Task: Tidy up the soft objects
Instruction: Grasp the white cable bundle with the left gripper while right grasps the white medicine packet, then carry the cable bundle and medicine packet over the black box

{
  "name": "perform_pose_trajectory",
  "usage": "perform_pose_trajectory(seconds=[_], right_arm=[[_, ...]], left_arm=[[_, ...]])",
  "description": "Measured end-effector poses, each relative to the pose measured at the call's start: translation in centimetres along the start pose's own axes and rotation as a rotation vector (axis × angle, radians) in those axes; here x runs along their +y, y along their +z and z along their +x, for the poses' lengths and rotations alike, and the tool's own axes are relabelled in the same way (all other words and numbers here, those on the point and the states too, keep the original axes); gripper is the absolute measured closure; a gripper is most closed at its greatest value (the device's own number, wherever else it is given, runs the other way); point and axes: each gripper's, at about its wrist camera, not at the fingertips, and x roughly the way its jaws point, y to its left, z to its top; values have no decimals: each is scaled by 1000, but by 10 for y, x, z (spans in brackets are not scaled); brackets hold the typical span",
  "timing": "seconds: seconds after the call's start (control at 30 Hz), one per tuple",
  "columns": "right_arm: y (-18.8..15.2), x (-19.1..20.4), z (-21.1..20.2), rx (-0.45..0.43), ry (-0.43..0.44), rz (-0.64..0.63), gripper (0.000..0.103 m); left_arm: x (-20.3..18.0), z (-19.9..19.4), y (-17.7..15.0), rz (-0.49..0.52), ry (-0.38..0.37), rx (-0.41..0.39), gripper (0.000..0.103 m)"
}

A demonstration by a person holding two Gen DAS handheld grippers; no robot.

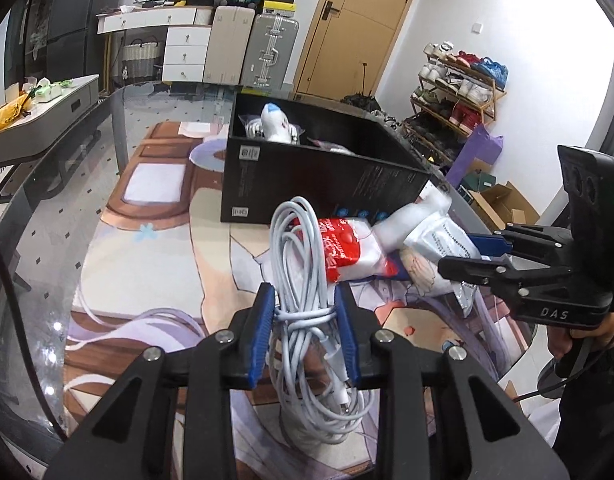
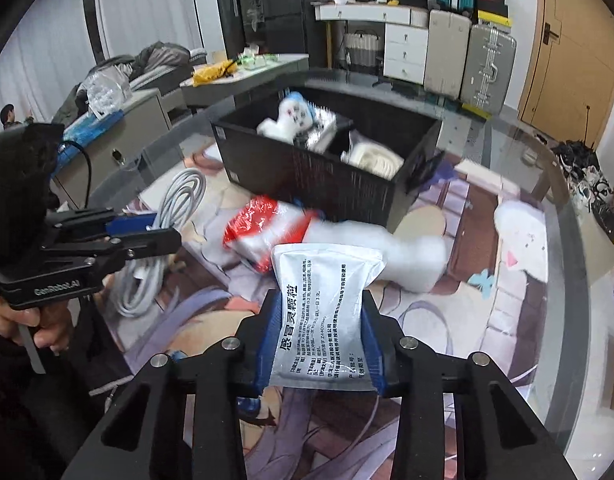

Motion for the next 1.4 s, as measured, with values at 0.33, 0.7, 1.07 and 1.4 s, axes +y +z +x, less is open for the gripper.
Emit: perform_pose_trajectory(seconds=[0.33,0.7,1.07,1.4], right_arm=[[11,-1,-21,-105,10,37,65],[15,-10,-29,-172,32,93,65],[22,-12,-30,-225,10,150,65],[39,-9,-33,-282,-8,183,65]], left_arm=[[7,-9,6,-1,-4,-35,74],[8,-17,17,1,-16,-77,74],[12,-29,33,-5,-55,-143,74],[14,-35,58,1,-92,-190,74]])
